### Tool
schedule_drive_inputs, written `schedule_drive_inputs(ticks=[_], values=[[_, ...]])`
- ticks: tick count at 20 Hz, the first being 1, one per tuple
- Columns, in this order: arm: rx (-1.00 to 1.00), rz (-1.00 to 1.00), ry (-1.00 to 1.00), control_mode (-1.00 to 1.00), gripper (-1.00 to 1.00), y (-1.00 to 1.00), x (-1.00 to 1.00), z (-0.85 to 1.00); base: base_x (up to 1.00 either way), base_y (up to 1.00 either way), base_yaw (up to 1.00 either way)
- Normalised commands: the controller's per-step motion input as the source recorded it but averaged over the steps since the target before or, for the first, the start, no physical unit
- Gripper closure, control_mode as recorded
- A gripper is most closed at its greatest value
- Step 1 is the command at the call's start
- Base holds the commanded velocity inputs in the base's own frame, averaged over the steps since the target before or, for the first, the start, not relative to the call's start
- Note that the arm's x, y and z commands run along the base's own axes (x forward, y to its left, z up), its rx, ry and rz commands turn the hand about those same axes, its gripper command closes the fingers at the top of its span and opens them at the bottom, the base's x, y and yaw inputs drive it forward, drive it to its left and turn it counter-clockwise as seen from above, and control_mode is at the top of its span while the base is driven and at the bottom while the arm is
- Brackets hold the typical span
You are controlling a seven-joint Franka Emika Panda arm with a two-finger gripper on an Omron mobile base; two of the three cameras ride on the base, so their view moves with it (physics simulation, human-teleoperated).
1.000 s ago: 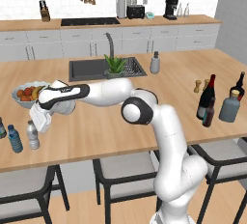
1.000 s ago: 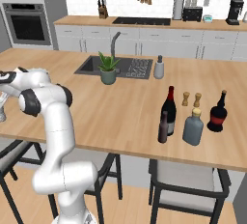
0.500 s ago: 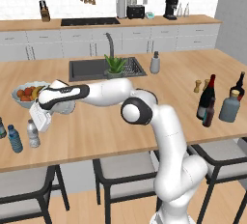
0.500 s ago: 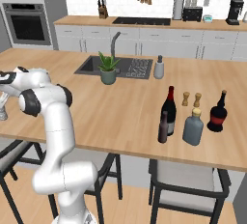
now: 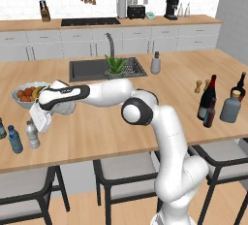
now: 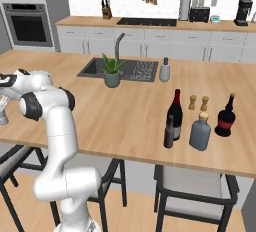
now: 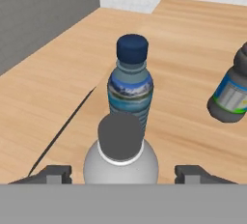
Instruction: Move the plastic bottles in the middle to the plastics group, and the glass bottles in the middle to the glass group.
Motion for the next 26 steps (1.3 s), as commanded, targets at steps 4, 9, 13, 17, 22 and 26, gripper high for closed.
schedule_drive_inputs(ticks=[4,9,13,17,22,26], values=[[0.00,0.00,0.00,-1.00,-1.00,0.00,0.00,0.00,0.00,0.00,0.00],[0.00,-0.03,0.00,-1.00,-1.00,-0.31,-0.08,0.06,0.00,0.00,0.00],[0.00,-0.10,-0.02,-1.00,-1.00,-0.92,-0.49,0.09,0.00,0.00,0.00],[0.01,-0.10,-0.01,-1.00,-1.00,-1.00,-0.64,0.09,0.00,0.00,0.00],[0.00,-0.12,-0.01,-1.00,-1.00,-1.00,-0.88,0.21,0.00,0.00,0.00],[0.02,-0.22,0.00,-1.00,-1.00,-1.00,-0.93,0.65,0.00,0.00,0.00]])
